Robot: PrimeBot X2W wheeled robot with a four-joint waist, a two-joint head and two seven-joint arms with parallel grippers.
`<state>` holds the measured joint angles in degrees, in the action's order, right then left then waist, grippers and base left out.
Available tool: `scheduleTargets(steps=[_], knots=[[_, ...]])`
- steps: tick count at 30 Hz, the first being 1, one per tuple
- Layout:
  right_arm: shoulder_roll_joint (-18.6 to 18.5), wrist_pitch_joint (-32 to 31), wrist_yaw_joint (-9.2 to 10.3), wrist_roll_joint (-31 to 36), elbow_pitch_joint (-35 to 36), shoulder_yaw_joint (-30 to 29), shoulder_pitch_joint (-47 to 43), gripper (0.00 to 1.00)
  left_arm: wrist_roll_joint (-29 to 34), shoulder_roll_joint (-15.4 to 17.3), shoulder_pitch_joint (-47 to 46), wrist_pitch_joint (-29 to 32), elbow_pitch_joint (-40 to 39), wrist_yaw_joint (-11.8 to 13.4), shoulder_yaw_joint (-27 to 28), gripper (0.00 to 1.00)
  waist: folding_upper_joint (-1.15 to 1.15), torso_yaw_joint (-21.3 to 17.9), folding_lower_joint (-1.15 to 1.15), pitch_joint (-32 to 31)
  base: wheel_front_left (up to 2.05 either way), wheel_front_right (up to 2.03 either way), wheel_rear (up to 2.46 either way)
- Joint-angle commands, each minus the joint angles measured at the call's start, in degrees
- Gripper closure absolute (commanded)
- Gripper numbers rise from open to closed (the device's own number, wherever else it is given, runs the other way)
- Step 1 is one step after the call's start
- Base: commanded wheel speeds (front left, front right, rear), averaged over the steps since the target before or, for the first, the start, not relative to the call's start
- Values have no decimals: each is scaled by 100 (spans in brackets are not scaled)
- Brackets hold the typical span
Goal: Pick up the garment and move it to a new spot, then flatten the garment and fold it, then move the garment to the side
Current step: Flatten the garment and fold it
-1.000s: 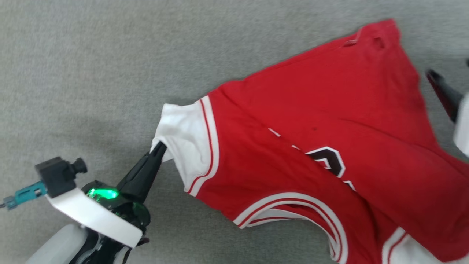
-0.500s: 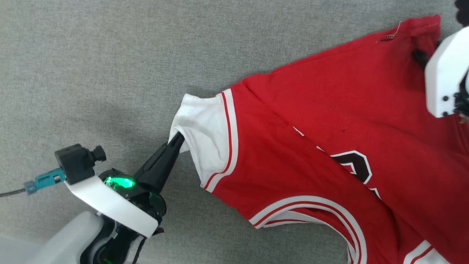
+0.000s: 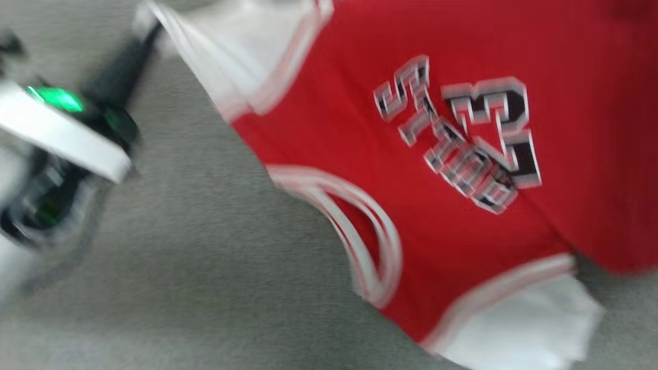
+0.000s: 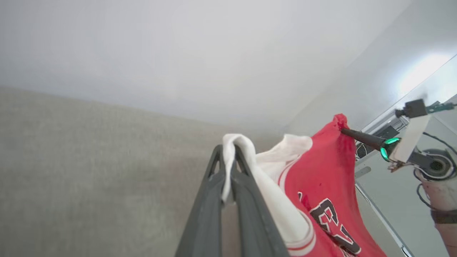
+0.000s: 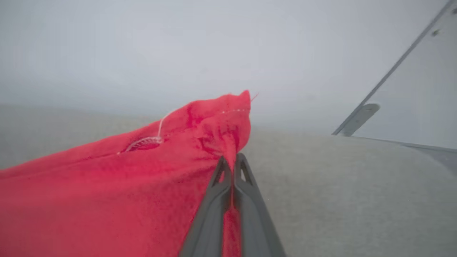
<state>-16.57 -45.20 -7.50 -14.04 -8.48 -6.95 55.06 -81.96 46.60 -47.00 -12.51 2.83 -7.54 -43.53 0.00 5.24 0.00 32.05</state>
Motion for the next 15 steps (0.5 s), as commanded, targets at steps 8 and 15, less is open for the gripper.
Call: scheduleTargets(steps=[8, 15], knots=[[654, 1095, 4, 596, -473, -765, 1397, 100, -735, 208, -2134, 582, 1239, 13, 807, 100, 0, -756, 0, 303, 0, 0, 0], [959, 2252, 22, 1129, -896, -1387, 2288, 100, -487, 110, -3779, 520, 2019, 17, 1191, 100, 0, -1025, 0, 282, 0, 0, 0]])
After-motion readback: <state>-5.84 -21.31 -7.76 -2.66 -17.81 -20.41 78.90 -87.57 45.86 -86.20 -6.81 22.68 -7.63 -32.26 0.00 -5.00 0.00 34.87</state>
